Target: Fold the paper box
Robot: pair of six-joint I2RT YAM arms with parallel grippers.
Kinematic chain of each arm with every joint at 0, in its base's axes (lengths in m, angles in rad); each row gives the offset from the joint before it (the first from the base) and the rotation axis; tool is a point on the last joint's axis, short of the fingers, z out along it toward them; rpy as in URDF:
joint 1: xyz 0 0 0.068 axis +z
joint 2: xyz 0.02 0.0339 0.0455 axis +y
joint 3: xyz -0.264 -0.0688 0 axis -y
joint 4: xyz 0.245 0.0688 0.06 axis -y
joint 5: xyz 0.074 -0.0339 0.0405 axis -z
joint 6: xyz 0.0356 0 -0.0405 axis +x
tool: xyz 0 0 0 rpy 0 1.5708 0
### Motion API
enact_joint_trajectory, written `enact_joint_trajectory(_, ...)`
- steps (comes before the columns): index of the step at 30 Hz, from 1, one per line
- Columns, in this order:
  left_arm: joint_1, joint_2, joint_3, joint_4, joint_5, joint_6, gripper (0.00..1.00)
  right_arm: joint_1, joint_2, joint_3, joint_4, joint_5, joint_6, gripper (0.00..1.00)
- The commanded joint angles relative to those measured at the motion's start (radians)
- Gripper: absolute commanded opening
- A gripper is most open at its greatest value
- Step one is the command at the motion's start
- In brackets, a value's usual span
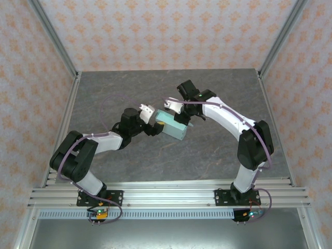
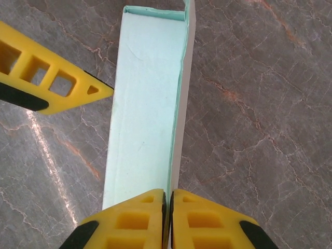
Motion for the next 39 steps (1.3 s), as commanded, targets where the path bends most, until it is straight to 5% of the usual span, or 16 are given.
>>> enact_joint_trajectory(1, 0.011, -0.024, -0.001, 0.091, 0.016, 0.049, 0.84, 0.006, 0.007, -0.016, -0.039, -0.052, -0.024, 0.11)
enact_joint_trajectory(29, -0.006, -0.048, 0.007, 0.103, -0.008, 0.143, 0.84, 0.005, 0.027, -0.005, -0.068, -0.098, -0.041, 0.11)
enact_joint_trajectory(39, -0.05, -0.034, -0.003, 0.093, -0.006, 0.15, 0.75, 0.007, 0.028, -0.004, -0.059, -0.098, -0.028, 0.11)
